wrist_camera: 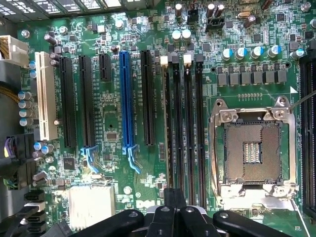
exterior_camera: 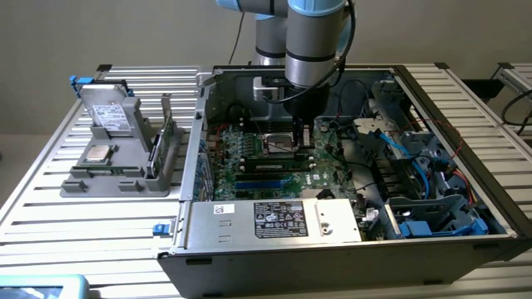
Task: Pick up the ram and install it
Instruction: 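Press down the ram until it locks into place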
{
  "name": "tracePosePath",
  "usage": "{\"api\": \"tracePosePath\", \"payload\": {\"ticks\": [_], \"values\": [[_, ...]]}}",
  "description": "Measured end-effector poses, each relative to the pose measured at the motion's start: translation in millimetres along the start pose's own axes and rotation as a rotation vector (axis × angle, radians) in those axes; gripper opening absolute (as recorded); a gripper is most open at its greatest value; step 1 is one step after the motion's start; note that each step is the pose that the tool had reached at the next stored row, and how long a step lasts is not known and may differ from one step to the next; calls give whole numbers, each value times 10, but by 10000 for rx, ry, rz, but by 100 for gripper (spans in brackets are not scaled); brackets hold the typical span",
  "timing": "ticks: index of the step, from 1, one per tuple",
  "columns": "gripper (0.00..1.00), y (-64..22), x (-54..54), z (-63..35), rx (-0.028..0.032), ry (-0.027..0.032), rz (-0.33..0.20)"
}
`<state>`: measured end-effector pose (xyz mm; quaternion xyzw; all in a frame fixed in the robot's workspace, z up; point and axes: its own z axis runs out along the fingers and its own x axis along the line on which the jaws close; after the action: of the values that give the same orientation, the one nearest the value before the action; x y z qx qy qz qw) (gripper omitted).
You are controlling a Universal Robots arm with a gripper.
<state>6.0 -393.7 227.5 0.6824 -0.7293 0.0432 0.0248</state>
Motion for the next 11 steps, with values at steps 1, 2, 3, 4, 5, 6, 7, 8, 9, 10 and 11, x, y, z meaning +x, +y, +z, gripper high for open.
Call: {"api": "tracePosePath", "payload": {"ticks": [1, 2, 3, 4, 5, 6, 7, 8, 9, 10, 11], "values": [[11, 6, 3, -16, -1, 10, 8], [11, 13, 6, -29, -2, 14, 14], [11, 23, 7, -39, -2, 12, 18], [11, 38, 9, -48, -3, 14, 21], [11, 60, 11, -54, -3, 13, 23], [11, 84, 13, -58, -3, 14, 24], [11, 112, 15, -62, -3, 13, 23], [11, 141, 18, -65, -3, 13, 23], [11, 172, 20, -67, -3, 12, 24], [11, 205, 22, -69, -3, 13, 24], [11, 240, 25, -70, -4, 14, 23]]}}
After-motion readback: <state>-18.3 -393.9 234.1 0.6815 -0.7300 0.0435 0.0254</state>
